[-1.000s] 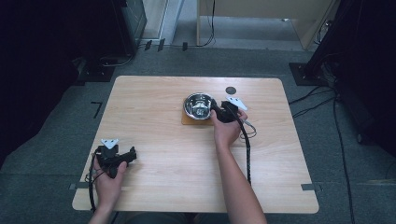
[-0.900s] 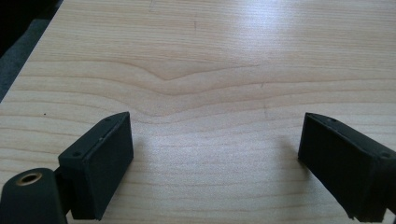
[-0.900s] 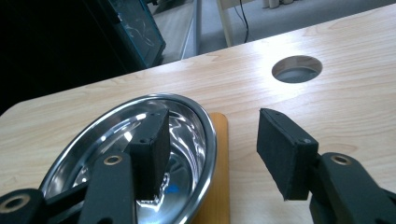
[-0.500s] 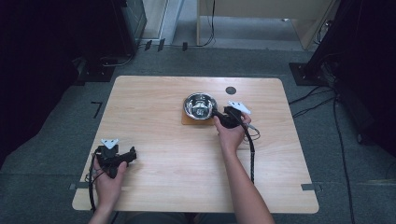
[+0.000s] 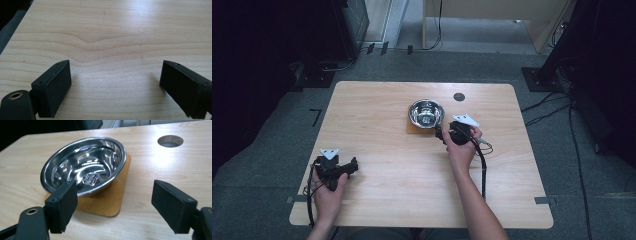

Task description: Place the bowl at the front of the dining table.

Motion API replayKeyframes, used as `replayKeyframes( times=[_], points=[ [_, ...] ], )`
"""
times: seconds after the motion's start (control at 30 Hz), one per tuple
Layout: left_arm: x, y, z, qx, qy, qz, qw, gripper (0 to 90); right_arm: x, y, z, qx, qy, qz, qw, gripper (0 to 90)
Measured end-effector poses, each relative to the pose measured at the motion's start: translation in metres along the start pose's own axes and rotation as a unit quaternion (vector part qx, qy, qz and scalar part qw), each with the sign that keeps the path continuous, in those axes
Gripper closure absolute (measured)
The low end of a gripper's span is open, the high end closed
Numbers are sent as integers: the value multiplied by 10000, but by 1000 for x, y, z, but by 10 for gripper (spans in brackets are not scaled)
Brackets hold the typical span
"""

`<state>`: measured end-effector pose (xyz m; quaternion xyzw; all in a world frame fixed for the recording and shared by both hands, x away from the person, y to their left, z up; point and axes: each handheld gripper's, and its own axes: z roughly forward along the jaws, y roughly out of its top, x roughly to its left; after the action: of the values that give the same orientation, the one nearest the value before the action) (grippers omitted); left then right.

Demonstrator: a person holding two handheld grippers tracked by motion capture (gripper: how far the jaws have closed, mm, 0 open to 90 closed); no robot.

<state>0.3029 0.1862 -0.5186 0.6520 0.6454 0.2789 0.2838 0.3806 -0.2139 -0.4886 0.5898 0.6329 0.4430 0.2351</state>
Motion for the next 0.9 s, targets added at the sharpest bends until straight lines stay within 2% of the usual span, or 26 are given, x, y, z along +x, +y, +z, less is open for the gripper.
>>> replayKeyframes(
  times=[0.23, 0.37, 0.9],
  points=[
    [0, 0, 0, -1, 0, 0, 10000, 100, -1, -6, -10, 5, 30, 11, 10000, 206],
    [0, 0, 0, -2, -1, -2, 10000, 100, -2, -8, -17, 0, -55, -31, 10000, 202],
    [0, 0, 0, 0, -1, -5, 10000, 100, -4, -23, -35, 137, 19, -255, 9996, 174]
  ],
)
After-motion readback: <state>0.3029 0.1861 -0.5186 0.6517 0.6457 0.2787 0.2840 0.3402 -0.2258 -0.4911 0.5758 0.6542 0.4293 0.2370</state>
